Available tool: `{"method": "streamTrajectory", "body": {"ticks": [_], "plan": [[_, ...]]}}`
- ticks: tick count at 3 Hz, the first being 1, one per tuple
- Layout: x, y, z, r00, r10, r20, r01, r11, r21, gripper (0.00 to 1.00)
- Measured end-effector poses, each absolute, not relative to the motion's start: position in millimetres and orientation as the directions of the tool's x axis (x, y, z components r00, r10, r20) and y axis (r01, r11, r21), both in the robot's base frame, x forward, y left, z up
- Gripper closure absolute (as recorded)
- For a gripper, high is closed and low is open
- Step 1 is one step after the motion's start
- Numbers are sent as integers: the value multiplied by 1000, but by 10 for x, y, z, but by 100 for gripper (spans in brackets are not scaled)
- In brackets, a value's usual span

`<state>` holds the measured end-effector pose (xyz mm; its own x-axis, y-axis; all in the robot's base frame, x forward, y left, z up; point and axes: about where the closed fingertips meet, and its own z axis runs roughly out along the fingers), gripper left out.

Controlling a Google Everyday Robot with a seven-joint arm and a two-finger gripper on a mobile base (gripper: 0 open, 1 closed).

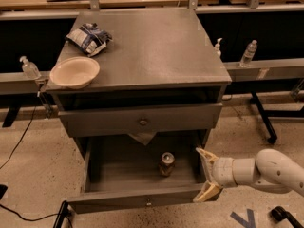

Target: Pick orange can from middle drawer and place on counter

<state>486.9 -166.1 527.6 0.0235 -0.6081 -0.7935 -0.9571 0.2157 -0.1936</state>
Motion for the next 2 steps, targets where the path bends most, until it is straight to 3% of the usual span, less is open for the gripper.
{"method": "streamTrajectory", "body": {"ticks": [2], "plan": [[5155,-1782,4517,-76,-525,-848,-941,318,-113,0]]}}
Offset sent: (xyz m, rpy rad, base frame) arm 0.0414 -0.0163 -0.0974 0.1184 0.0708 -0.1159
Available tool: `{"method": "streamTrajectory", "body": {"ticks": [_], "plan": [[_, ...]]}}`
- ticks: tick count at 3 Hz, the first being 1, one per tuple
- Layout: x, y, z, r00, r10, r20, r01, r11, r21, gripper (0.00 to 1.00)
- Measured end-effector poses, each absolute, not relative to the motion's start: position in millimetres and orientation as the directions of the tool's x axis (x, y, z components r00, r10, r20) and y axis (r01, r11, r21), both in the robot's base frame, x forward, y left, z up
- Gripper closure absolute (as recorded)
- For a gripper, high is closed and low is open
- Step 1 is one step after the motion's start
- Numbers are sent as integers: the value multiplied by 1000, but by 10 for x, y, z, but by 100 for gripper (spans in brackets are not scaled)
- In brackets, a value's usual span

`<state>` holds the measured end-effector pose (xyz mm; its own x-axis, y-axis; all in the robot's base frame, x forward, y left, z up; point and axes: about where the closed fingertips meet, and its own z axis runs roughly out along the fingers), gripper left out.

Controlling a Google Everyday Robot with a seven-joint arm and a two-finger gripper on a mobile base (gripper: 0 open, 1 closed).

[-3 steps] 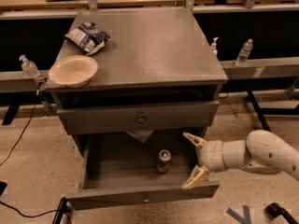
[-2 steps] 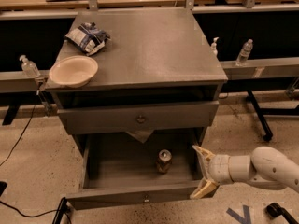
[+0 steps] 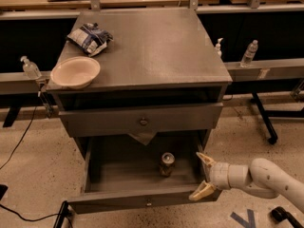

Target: Pick orange can from middle drawer and place on counter

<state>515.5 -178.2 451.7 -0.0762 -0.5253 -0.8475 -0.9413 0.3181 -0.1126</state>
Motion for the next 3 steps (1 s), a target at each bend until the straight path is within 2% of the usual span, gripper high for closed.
{"method": "streamTrajectory", "body": {"ticks": [1,2,3], "plan": [[5368,-1693,4576,-96,-390,-916,-936,349,-51,0],[5438,-1655,4564,-132,-309,-942,-927,374,7,0],[5558,-1431,4359,-168,-289,-942,-923,382,48,0]]}}
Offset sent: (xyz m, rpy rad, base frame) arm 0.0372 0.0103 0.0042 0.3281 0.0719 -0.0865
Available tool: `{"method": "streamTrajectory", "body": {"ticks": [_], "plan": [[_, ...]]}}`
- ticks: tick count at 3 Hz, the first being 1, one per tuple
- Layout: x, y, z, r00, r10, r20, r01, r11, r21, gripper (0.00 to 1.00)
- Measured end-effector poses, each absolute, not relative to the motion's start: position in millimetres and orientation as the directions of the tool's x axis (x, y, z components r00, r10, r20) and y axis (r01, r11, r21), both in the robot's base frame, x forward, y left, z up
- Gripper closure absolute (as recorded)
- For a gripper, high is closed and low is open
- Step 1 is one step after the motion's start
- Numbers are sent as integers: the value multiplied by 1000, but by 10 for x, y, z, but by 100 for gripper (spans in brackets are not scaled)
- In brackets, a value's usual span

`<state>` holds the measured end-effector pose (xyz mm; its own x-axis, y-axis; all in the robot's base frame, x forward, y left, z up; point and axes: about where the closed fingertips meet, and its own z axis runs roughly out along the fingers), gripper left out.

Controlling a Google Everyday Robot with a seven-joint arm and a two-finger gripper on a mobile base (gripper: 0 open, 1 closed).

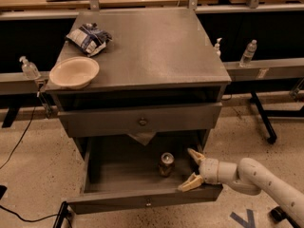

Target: Pick orange can from middle drawer and place on counter

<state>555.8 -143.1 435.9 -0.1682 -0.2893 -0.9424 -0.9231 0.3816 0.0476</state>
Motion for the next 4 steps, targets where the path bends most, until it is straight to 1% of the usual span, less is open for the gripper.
{"method": "streamTrajectory", "body": {"ticks": [1,2,4], "plan": [[5653,-1245,4307,-168,-292,-941,-926,374,49,0],[5666,-1212,4305,-168,-294,-941,-927,372,49,0],[5837,-1179,4495,-161,-318,-934,-906,424,12,0]]}}
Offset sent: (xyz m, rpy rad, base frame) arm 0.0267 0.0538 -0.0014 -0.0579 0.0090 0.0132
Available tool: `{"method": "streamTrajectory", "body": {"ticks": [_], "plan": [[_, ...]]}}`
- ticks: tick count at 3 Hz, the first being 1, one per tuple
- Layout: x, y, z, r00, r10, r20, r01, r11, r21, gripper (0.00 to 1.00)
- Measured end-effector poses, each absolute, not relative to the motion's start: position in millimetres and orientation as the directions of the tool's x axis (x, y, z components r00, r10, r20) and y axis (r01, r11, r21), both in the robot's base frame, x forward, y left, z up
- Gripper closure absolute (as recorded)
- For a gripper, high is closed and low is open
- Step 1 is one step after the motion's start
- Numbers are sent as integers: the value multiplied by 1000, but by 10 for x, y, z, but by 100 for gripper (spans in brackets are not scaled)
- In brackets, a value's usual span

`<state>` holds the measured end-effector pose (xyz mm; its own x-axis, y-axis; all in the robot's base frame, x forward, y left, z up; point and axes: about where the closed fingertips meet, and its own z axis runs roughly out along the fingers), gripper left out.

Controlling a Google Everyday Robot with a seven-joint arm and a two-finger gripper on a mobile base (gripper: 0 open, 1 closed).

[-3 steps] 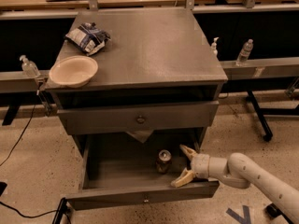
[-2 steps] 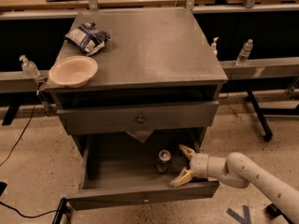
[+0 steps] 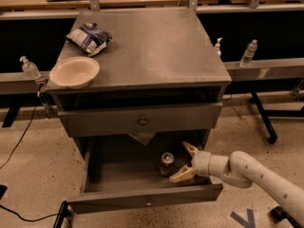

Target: Pick orange can from middle drawer and place on counter

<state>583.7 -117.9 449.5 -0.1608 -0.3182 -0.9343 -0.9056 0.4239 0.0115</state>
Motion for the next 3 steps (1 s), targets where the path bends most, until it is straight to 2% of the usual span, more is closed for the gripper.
{"method": "streamTrajectory", "body": {"ticks": [2,3], "plan": [[5825,-1048,4514,-171,-369,-913,-906,424,-2,0],[5776,-966,4332,-157,-438,-885,-918,395,-32,0]]}}
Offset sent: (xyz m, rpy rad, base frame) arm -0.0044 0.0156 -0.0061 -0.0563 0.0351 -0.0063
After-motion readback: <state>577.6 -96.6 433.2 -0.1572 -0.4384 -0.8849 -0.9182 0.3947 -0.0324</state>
